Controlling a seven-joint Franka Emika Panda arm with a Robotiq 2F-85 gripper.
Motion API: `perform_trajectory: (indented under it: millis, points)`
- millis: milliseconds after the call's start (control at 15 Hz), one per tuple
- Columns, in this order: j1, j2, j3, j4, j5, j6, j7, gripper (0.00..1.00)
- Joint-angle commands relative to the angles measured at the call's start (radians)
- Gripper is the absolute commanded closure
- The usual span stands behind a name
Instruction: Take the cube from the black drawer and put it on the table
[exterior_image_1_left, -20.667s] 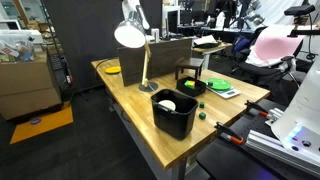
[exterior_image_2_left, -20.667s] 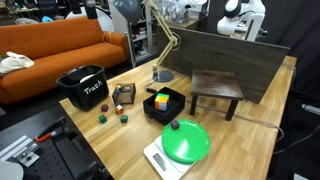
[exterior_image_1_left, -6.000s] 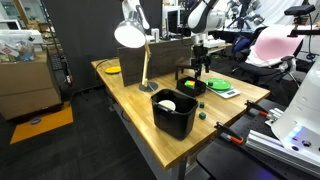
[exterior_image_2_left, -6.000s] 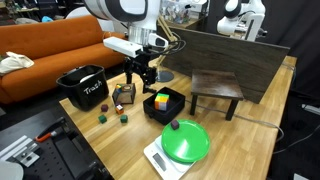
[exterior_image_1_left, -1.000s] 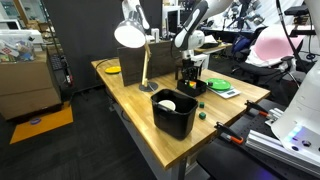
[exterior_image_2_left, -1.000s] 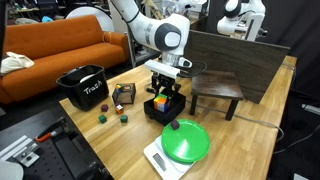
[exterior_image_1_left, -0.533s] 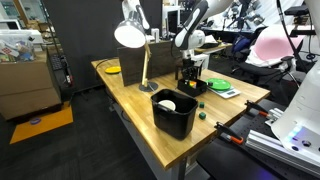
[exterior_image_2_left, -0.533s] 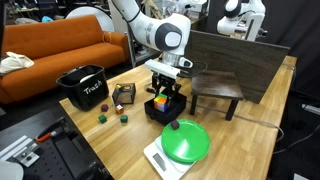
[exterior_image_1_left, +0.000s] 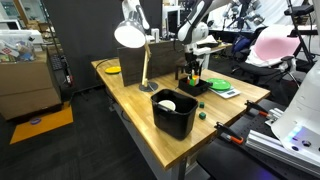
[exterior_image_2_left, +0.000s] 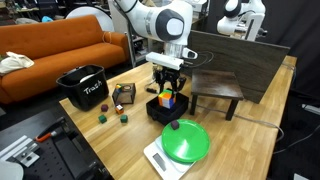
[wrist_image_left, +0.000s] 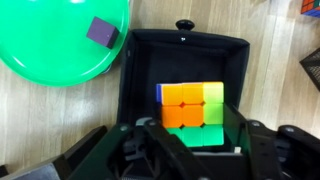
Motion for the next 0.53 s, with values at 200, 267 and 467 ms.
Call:
perform_trajectory:
  millis: [200,267,467]
  points:
    - [0.042,-0.152,-0.020,-0.139,-0.075,0.044,0.076,0.59]
    - [0.047,-0.173,-0.019,-0.158,-0.085,0.049,0.087,0.59]
    - [0.060,-0.248,-0.012,-0.229,-0.096,0.059,0.107,0.59]
